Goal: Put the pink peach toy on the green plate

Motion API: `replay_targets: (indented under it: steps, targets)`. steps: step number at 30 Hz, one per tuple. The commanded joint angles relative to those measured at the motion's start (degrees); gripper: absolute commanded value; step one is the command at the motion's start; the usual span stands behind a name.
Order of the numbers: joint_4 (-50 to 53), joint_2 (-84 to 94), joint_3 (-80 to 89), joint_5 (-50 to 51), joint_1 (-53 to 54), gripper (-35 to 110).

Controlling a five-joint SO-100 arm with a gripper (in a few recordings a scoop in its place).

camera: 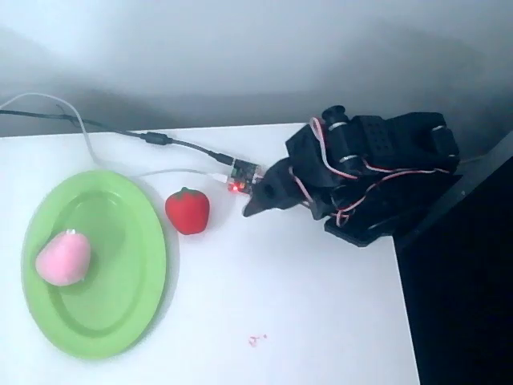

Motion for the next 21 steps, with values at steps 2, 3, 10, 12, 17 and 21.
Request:
replay_targets:
  steps: [2,3,10,12,17,21]
  targets:
    - [2.9,7.0,8.0,-2.1,1.0,0]
    - [2.9,8.3,9.7,-4.1,2.3,0]
    - [-4.3,9.1,22.0,-13.4,3.3,0]
    - [-8.6,9.0,26.4,-16.0,2.9,0]
    - [-3.9,9.4,27.1,-19.2,4.9,0]
    - [-3.7,9.5,27.2,-17.6,5.4,0]
